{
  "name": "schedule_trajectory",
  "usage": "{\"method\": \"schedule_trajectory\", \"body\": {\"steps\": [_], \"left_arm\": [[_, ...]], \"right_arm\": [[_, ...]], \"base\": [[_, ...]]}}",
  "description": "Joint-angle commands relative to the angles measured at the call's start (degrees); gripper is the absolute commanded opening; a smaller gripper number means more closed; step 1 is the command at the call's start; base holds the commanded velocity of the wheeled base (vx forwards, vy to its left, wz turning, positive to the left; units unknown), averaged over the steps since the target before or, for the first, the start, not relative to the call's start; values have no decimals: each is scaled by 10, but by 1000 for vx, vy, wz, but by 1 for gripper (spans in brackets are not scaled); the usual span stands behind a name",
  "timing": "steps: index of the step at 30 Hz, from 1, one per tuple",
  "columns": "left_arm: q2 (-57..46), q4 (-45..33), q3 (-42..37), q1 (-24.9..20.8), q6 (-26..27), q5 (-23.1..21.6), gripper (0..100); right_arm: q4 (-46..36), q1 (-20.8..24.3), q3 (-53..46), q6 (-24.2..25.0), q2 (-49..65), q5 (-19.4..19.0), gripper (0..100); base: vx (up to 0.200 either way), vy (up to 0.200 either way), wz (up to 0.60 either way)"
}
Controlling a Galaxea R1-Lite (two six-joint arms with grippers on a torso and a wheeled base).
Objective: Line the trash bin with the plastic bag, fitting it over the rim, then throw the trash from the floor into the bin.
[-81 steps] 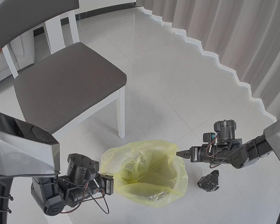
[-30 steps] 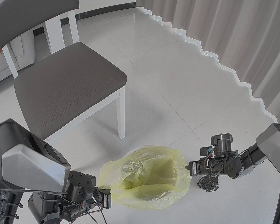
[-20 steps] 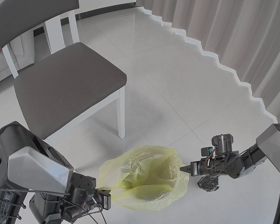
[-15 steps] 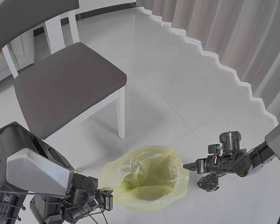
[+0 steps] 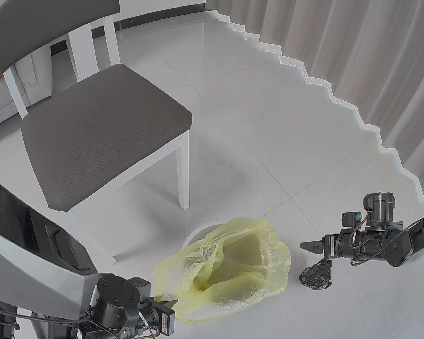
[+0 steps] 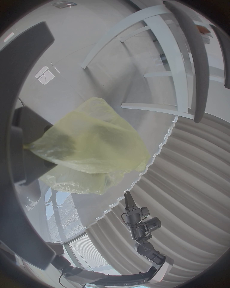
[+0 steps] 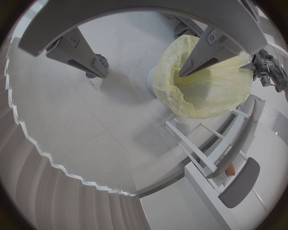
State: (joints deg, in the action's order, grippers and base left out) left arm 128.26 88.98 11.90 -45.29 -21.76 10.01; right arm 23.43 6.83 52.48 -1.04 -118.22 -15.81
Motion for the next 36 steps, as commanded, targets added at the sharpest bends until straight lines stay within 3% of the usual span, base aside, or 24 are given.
{"method": "schedule_trajectory", "body": {"steps": [1, 10, 18, 26, 27, 32, 36], "left_arm": [[-4, 5, 0, 6, 0, 0, 0], [104, -3, 107, 57, 8, -6, 0], [103, -89, 183, 99, 19, -21, 0], [120, -93, 202, 112, 23, -22, 0], [121, -92, 202, 114, 23, -21, 100], [110, -86, 171, 115, 24, -14, 100], [104, -34, 118, 115, 25, -13, 100]], "right_arm": [[0, 3, -2, 0, 8, 0, 100], [0, 5, 4, 1, 7, 0, 100], [1, 1, 10, 1, 10, 0, 100], [22, 6, 8, 3, 30, -12, 100], [22, 7, 8, 5, 40, -19, 100], [22, 14, 8, 5, 55, -19, 100], [22, 14, 7, 7, 62, -19, 100]], "base": [[0, 0, 0], [0, 0, 0], [0, 0, 0], [0, 0, 0], [0, 0, 0], [0, 0, 0], [0, 0, 0]]}}
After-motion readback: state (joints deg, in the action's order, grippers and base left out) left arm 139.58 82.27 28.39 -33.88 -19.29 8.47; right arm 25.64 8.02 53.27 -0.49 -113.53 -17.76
